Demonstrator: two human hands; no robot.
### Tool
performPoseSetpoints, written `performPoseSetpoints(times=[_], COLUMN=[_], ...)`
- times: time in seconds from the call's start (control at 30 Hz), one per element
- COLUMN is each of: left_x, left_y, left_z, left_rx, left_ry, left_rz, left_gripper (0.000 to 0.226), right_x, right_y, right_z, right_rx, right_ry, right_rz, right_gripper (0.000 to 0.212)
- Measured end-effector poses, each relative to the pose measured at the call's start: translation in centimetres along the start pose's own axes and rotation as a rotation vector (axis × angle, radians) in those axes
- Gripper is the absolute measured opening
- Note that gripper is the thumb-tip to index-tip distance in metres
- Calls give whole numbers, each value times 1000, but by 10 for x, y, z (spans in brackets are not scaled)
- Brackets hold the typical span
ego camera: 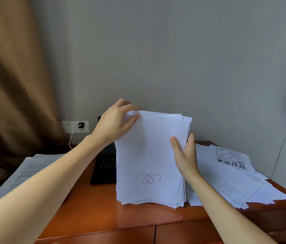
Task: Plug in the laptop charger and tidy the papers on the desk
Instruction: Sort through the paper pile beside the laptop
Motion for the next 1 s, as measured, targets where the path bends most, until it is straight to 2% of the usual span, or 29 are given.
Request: performPoseSetpoints(times=[0.2,0.3,0.4,0.53,0.67,0.73,0.83,0.9,1.0], left_x=[18,25,34,43,63,83,112,129,144], left_y=[-7,-11,-14,-15,-34,-39,-42,-47,-55], left_z=[1,-4,-11,-20,-33,-48,-74,-88,-104], left_rx=[46,74,213,388,658,753,847,847,808], left_ry=[85,54,62,135,245,210,85,12,-61], left_rz=[-22,-6,62,202,515,608,677,750,798], left_gripper=[23,30,39,67,102,116,125,123,104], right_x=[3,5,7,8,10,10,9,8,8], right_y=[-2,-2,0,4,4,4,6,5,6], right_z=[0,-1,-1,-1,-1,-1,-1,-1,-2], right_rx=[-14,-33,-45,-52,-77,-80,-73,-84,-86], right_ry=[-11,-23,-33,-26,-1,2,12,22,45], right_rz=[-14,-31,-46,-54,-35,-36,-40,-32,-24], right_gripper=[32,30,29,25,26,24,22,21,20])
Point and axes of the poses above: each hand's wrist, its own x-axis away from the middle knuckle, its own z-axis out of the back of the hand, y = z × x, the point moved 7 cm from there along -x, towards the middle knuckle, and after that the axes turned 1 degree about -z, right-handed, at the moved point
